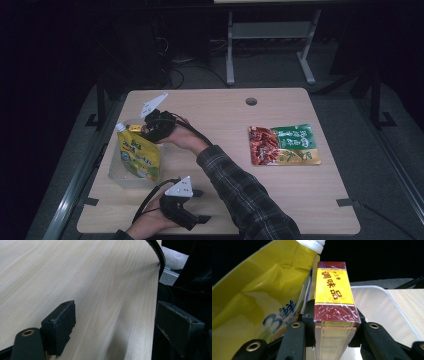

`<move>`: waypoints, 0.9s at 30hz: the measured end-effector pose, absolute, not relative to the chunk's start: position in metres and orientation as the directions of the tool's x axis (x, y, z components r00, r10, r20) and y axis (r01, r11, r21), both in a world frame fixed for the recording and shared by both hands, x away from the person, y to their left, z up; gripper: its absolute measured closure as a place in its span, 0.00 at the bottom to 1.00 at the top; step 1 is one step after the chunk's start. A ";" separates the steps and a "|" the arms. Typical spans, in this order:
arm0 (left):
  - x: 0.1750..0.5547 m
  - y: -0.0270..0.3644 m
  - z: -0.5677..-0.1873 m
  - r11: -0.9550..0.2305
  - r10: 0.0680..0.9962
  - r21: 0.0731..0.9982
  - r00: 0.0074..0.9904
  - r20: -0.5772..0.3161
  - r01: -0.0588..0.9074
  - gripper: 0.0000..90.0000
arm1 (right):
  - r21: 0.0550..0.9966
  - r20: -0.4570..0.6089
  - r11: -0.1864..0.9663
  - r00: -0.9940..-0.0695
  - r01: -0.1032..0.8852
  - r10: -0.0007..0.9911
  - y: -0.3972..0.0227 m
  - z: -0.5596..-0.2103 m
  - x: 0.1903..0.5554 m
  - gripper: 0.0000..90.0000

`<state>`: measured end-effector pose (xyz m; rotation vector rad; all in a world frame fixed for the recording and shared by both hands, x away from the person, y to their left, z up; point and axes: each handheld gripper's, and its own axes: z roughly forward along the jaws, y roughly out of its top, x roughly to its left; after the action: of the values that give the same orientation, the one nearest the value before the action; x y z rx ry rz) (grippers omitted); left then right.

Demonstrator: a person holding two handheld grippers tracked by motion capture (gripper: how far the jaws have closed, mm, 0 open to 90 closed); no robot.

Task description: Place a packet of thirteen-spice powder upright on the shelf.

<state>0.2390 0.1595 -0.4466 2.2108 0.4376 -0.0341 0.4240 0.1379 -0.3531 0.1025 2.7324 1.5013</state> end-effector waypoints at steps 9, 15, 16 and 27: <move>0.239 0.159 -0.447 -0.573 0.298 0.754 0.939 -0.174 0.321 0.18 | 0.847 0.009 0.531 -1.000 0.018 0.020 0.137 -0.354 0.426 0.74; 0.240 0.159 -0.447 -0.573 0.298 0.753 0.938 -0.176 0.323 0.18 | 0.854 0.009 0.520 -1.000 0.015 0.014 0.138 -0.353 0.428 0.74; 0.240 0.160 -0.447 -0.573 0.298 0.753 0.938 -0.176 0.323 0.18 | 0.855 0.016 0.518 -1.000 0.019 0.010 0.139 -0.354 0.428 0.74; 0.239 0.162 -0.447 -0.571 0.309 0.752 0.935 -0.175 0.329 0.18 | 0.856 0.032 0.516 -0.999 0.030 0.004 0.138 -0.353 0.428 0.74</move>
<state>0.2390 0.1622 -0.4472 2.2143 0.4501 -0.0300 0.4276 0.1384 -0.3535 0.0307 2.7580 1.5580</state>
